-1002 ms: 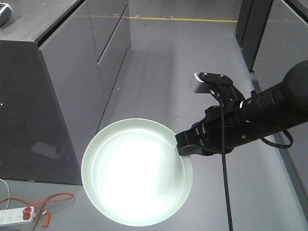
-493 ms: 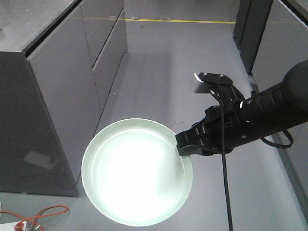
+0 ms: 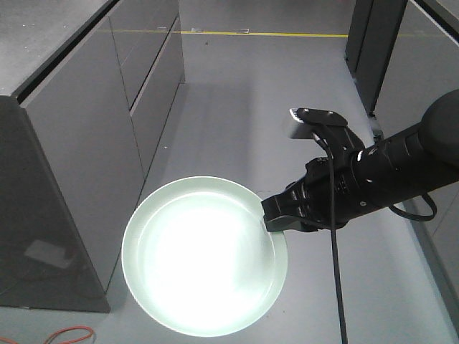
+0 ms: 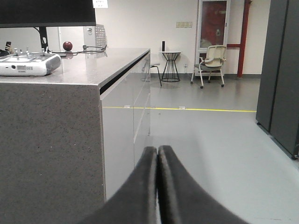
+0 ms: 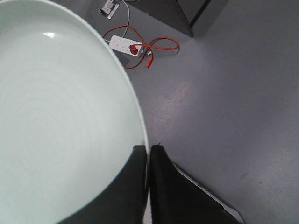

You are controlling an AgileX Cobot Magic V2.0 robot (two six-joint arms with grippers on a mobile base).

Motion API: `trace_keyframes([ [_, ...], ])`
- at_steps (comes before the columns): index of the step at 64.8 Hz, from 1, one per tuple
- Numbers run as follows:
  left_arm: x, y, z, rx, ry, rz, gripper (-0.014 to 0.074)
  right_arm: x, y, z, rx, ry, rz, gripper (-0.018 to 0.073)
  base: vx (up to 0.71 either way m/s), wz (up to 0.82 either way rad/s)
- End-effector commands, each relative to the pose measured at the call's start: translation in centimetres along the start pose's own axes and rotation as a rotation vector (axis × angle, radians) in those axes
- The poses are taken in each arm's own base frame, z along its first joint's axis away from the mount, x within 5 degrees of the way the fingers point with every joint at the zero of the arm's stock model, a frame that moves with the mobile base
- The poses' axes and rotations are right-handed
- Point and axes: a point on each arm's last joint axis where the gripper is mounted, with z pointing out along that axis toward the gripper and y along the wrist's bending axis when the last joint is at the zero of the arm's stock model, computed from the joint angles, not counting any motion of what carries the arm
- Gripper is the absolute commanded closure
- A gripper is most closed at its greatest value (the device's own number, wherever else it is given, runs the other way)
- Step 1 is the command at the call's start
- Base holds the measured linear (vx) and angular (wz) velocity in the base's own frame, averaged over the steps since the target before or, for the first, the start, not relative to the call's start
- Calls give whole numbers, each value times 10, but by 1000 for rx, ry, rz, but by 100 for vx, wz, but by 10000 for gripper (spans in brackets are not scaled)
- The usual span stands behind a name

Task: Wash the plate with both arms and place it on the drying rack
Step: 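Drive the base across the room carrying the plate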

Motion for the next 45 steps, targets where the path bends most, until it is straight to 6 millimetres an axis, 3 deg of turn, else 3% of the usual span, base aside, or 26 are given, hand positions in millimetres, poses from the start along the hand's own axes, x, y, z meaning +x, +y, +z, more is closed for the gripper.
trace_keyframes([
  [1, -17, -1, -3, 10, -116, -6, 603, -8, 10, -17, -24, -92, -11, 561, 15, -1],
  [45, -17, -1, -3, 10, -116, -6, 603, -8, 10, -17, -24, -92, -11, 561, 16, 0],
])
